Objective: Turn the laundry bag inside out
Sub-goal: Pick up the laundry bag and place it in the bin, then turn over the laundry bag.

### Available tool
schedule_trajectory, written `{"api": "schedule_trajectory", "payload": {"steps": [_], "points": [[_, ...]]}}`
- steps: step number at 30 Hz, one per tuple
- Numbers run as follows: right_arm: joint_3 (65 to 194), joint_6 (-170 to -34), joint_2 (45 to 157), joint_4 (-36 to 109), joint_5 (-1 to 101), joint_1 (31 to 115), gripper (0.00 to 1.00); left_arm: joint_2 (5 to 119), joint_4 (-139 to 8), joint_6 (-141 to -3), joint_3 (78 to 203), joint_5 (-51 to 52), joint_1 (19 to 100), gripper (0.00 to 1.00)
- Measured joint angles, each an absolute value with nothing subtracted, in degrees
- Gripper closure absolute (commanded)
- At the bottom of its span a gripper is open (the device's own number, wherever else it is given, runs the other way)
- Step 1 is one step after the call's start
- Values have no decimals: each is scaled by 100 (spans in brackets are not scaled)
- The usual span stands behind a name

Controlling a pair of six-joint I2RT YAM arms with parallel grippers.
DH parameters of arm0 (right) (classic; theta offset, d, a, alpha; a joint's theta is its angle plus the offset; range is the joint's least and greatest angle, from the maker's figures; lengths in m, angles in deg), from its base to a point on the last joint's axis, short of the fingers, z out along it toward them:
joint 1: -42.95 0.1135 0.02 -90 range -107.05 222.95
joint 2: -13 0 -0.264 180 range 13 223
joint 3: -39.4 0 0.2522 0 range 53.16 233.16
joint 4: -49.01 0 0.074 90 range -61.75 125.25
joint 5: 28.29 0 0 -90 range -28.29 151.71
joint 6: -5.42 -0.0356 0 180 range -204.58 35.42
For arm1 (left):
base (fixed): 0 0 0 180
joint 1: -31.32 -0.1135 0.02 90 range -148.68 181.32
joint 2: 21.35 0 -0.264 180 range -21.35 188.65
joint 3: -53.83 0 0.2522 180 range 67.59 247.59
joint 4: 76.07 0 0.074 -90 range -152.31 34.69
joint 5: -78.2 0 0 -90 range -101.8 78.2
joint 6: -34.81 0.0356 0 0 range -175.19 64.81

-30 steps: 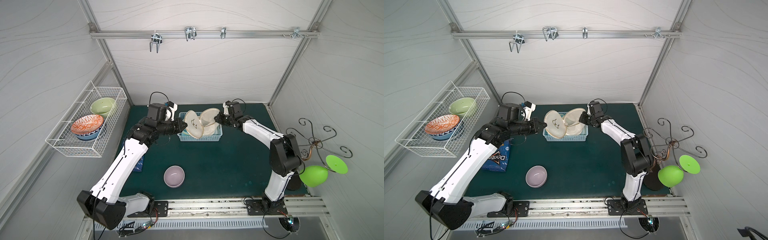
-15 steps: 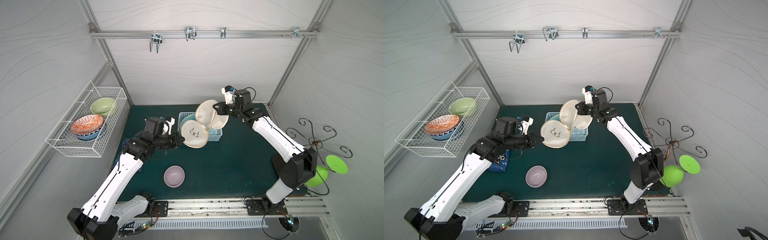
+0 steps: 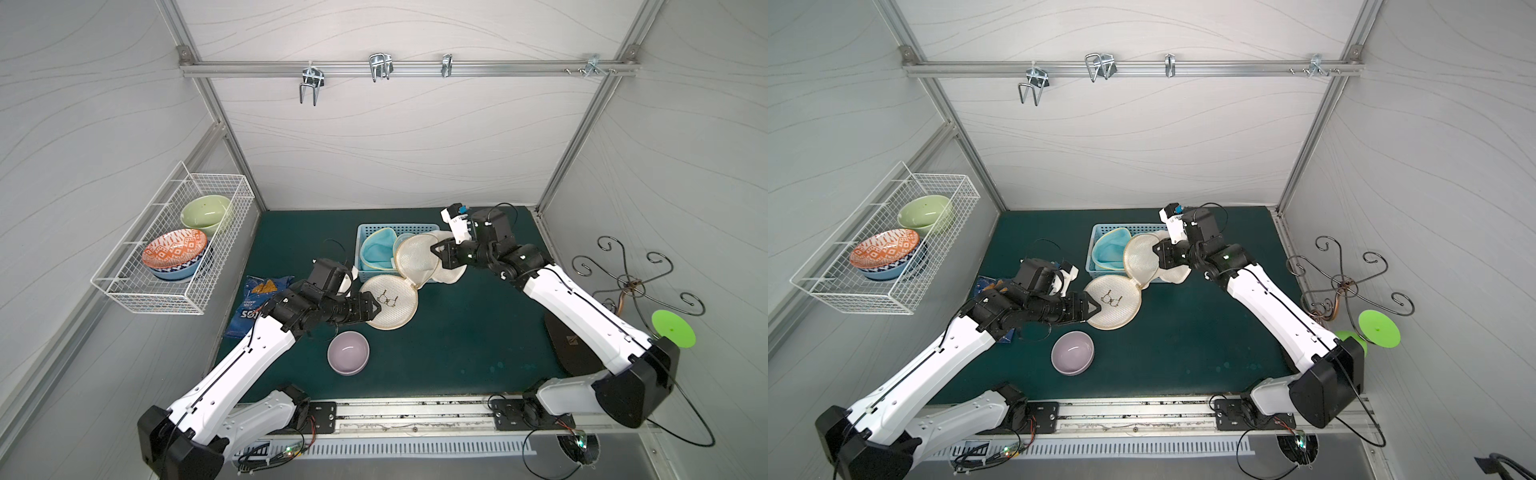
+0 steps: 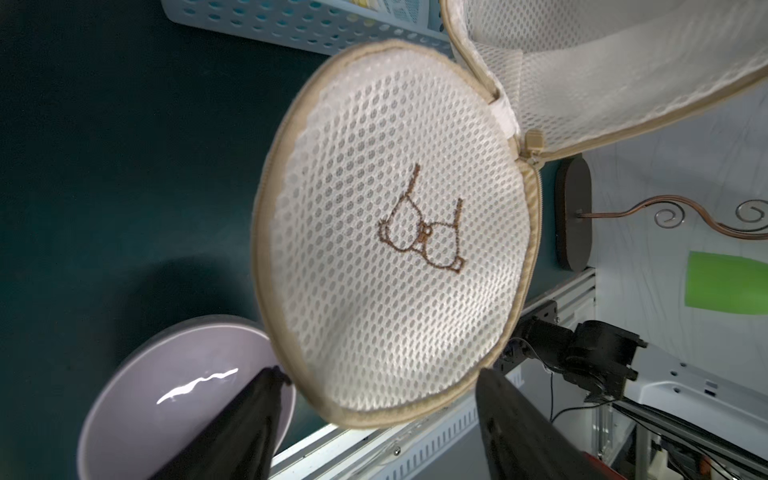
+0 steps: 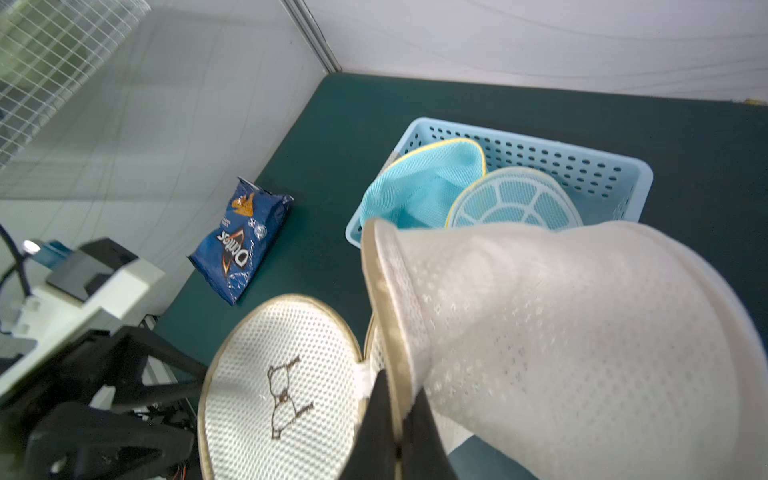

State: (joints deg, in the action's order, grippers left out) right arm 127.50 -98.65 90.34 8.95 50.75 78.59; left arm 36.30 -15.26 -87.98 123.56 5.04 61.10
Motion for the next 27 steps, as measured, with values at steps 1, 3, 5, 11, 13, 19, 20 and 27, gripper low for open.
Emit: {"api": "schedule_trajectory", "payload": {"steps": [1,3,5,11,13,19,20,27], "points": [[12680,-9819,8988,836,5080,7905,100,3597,-1421,-8724,12448,388,6110,16],[12615,-9756,8942,718,5082,8003,100,3531,-1275,-8527,12747,176,6110,16],[12593,-9683,8920,615,5084,8093,100,3464,-1218,-8302,13130,45,6110,17],[12628,-9485,8905,370,5001,8208,100,3313,-1480,-7682,13565,73,6114,17],[12663,-9426,8903,287,4905,8215,100,3354,-1627,-7564,13503,91,6123,17],[12768,-9351,8903,171,4588,8252,100,3757,-2105,-7231,13300,-30,6364,18],[12783,-9345,8900,158,4555,8259,100,3842,-2197,-7177,13302,-75,6414,19],[12989,-9222,8857,-78,4334,8322,100,4460,-2872,-6746,13309,-642,6840,20]]}}
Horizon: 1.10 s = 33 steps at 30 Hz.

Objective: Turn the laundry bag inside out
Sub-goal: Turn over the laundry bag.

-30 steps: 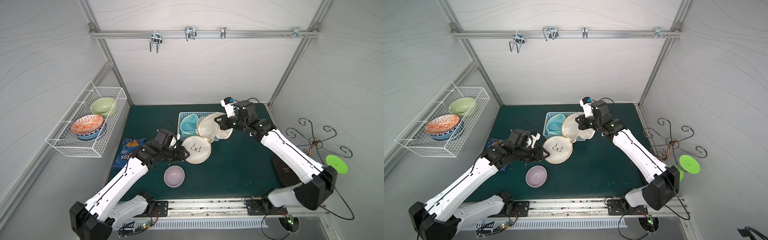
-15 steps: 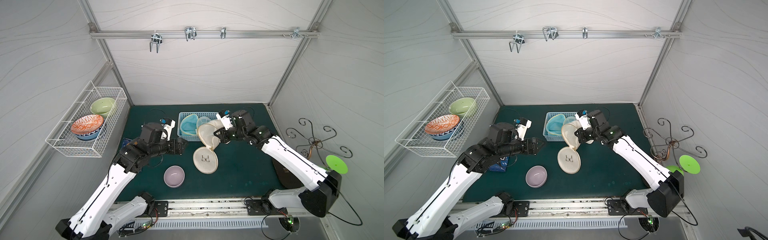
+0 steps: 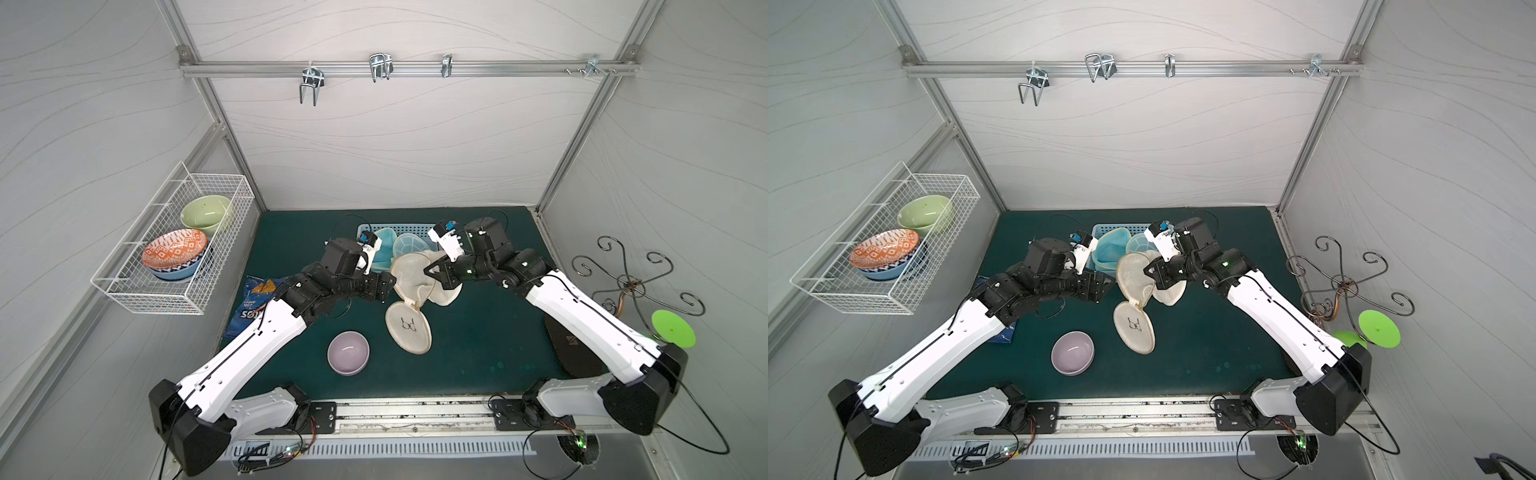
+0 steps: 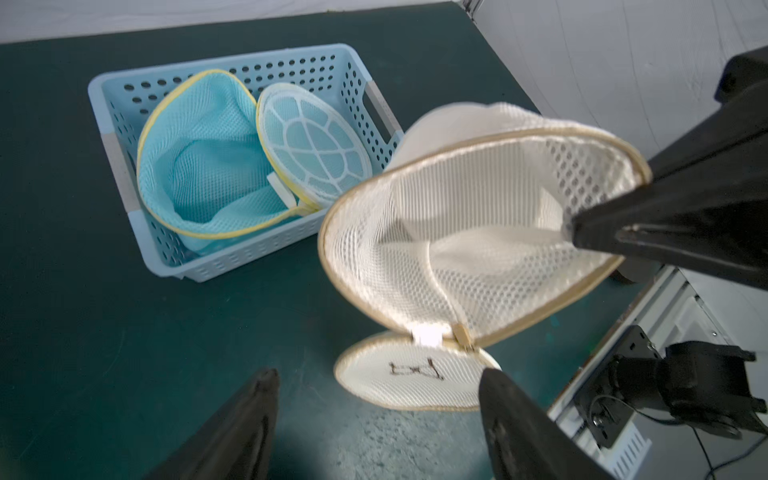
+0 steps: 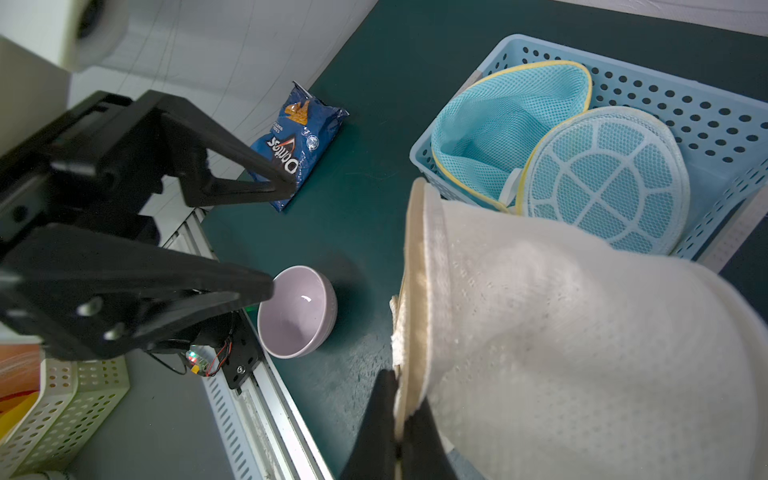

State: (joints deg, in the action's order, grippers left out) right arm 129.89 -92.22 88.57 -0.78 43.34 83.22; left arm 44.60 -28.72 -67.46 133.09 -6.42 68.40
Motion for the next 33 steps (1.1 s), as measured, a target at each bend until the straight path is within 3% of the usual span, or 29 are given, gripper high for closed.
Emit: {"api": "schedule_trajectory", "payload": {"steps": [8,15,18,22,33], "points": [[13187,-9056,8658,-305,3980,8366,100,4598,-3417,-6311,13344,-856,7043,20],[13251,-9021,8621,-340,3700,8416,100,4664,-3670,-6291,13374,-489,7043,36],[13277,-9026,8621,-336,3670,8438,100,4751,-3779,-6423,13381,-281,7043,54],[13277,-9034,8621,-336,3663,8451,100,4863,-3882,-6552,13394,-124,7048,100],[12774,-9253,8610,14,4199,8462,100,4954,-3071,-6748,14321,-235,7089,100]]}}
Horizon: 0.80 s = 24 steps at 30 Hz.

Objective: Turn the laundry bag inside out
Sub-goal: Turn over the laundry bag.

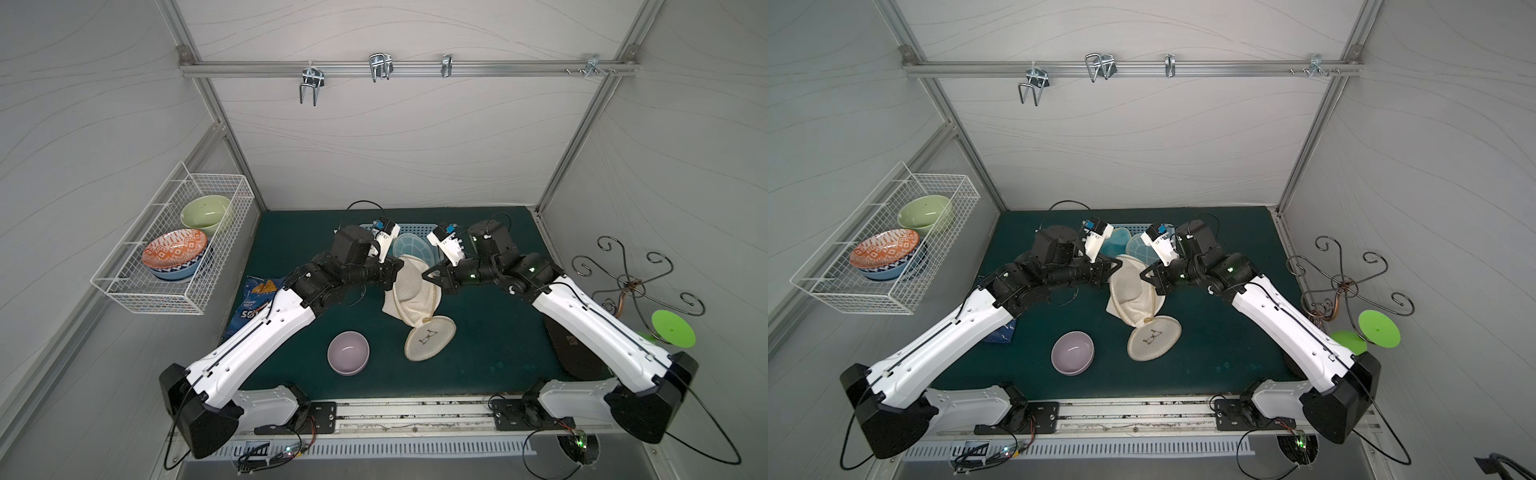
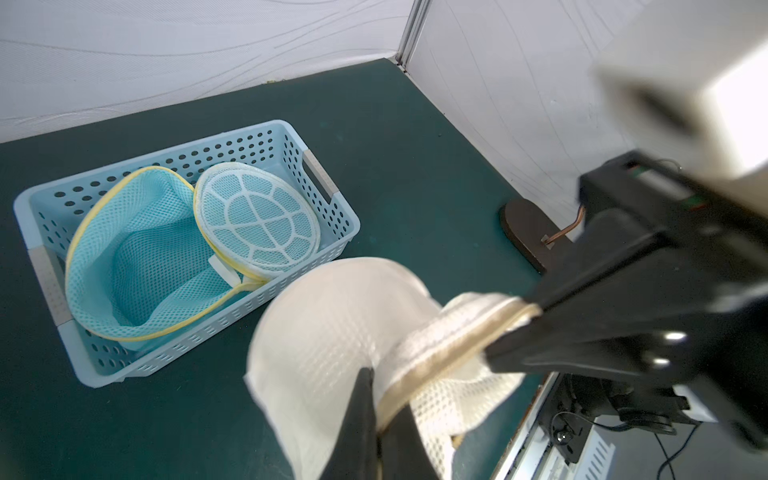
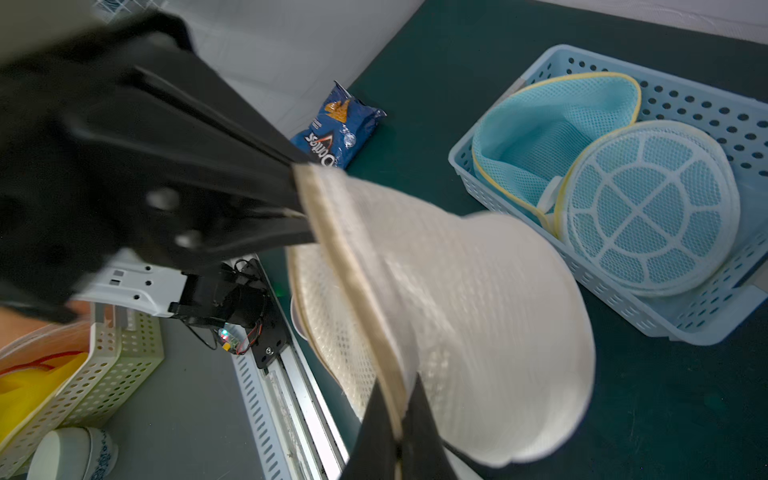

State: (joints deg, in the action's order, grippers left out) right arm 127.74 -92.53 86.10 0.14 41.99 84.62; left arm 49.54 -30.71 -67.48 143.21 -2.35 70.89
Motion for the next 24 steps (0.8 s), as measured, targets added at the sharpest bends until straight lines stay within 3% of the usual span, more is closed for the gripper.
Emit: {"api": "schedule_trajectory", "payload": {"steps": [6,13,15,21,24], "points": [[12425,-9426,8605,477,4701,8488,98,5276,-2333,-6873,15012,-353,7238,100],[11904,-9570,8551,803,5298,8591,97,5523,-2070,-6943,14856,-454,7275,100],[11771,-9579,8494,864,5394,8608,89,5571,-2011,-6982,14835,-456,7312,100],[11382,-9734,8431,1128,5584,8608,53,5719,-1863,-7008,14948,-539,7452,100],[11236,-9795,8441,1284,5574,8611,43,5759,-1856,-7019,14998,-543,7478,100]]}}
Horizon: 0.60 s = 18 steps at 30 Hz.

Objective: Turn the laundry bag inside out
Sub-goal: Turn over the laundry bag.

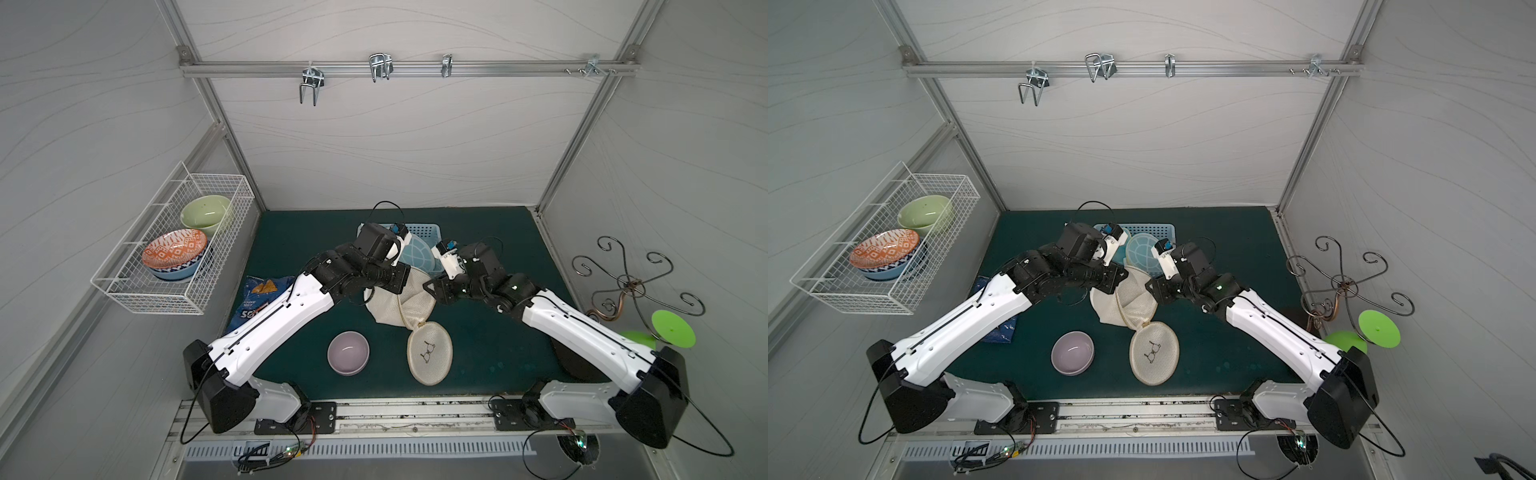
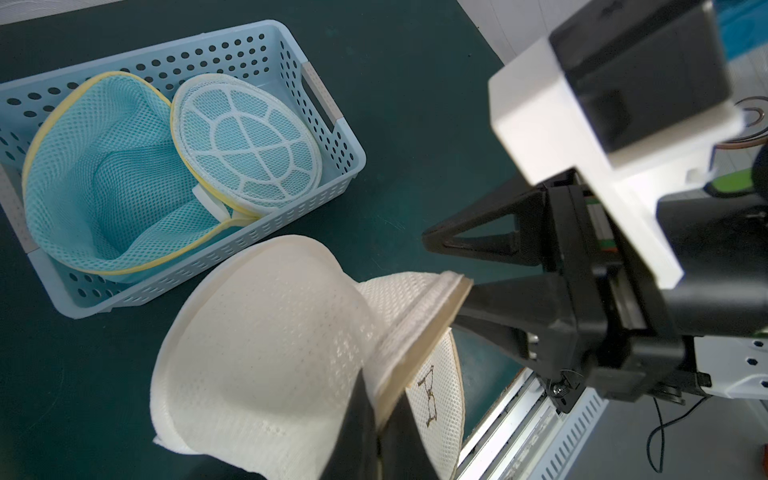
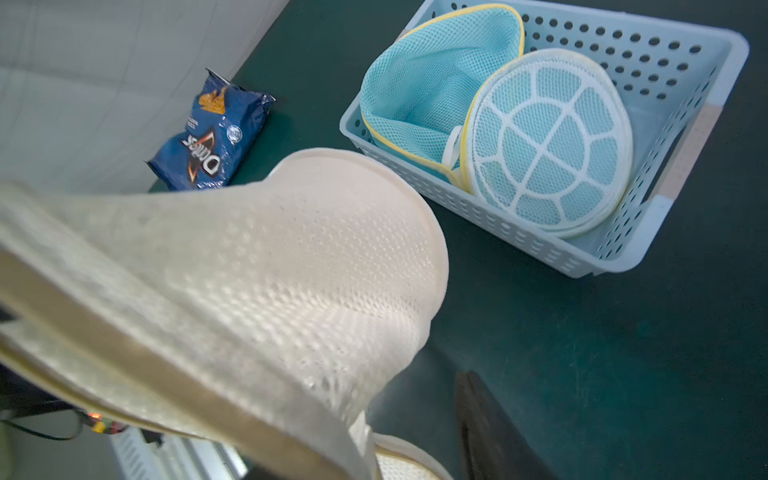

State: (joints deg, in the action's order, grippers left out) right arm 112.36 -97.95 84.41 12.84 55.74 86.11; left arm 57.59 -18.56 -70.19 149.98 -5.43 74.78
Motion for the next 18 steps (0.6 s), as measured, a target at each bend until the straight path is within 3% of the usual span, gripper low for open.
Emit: {"api": "schedule_trajectory", "payload": {"steps": [6,16,18], "points": [[10997,-9828,8531,1719,5650,8678,31,5761,-1766,-7008,15060,-443,7515,100],[10339,-9832,8535,2615,6052,8687,26,5750,-1495,-7002,15595,45,7526,100],[10217,-9826,8538,2870,6035,8685,9,5748,-1450,-7032,15595,185,7526,100]]}}
